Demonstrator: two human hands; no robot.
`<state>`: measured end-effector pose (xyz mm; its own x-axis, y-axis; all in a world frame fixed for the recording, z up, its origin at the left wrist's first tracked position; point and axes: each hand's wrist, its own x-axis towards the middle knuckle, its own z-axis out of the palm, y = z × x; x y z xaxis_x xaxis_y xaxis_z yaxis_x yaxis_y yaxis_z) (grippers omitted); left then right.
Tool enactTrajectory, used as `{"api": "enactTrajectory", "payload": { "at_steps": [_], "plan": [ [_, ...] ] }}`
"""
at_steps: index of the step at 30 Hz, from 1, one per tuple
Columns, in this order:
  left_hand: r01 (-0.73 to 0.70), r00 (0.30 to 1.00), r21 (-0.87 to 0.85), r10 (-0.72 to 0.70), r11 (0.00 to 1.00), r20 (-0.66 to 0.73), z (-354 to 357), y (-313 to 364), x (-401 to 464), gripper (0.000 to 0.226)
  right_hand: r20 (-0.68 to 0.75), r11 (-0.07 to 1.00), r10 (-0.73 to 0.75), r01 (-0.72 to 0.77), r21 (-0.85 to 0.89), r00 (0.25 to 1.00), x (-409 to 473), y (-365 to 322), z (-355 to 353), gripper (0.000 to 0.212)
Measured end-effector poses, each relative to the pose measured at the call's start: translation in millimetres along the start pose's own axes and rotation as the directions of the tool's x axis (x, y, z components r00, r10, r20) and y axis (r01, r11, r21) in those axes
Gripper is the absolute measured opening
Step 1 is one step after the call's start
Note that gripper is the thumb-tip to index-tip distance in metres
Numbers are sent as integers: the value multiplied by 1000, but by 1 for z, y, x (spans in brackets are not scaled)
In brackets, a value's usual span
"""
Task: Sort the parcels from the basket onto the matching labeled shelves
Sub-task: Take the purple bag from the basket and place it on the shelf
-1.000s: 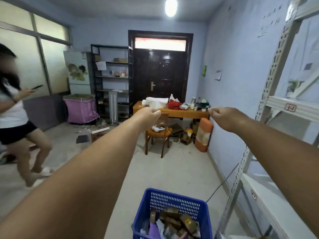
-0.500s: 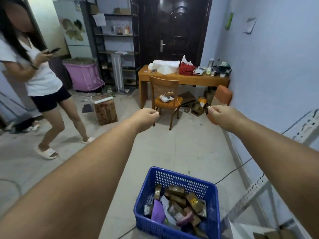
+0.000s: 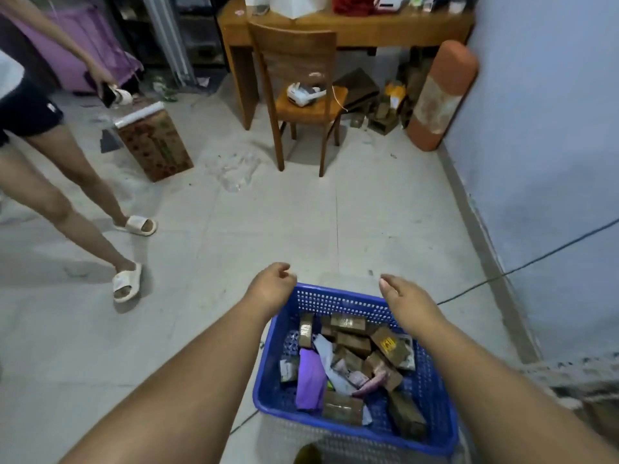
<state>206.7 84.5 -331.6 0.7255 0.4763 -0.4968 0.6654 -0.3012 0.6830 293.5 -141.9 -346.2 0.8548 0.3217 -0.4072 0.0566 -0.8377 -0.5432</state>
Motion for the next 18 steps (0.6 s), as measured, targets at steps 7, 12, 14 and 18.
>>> {"api": "enactTrajectory", "payload": {
  "at_steps": [7, 12, 14, 18],
  "plan": [
    [285, 950, 107, -295, 952, 97, 137, -182, 116, 9, 246, 989, 150, -147, -30, 958, 90, 131, 191, 43],
    [448, 879, 73, -454, 891, 146, 246, -312, 198, 5, 354, 975, 222, -218, -51, 908, 156, 219, 320, 40],
    [504, 842, 91, -512, 859, 168, 288, -358, 230, 19, 388, 970, 237, -237, -48, 891, 180, 253, 369, 41],
    [543, 787, 281, -596, 791, 156, 346, -419, 276, 48, 450, 964, 259, -256, -70, 855, 211, 302, 442, 46]
  ]
}}
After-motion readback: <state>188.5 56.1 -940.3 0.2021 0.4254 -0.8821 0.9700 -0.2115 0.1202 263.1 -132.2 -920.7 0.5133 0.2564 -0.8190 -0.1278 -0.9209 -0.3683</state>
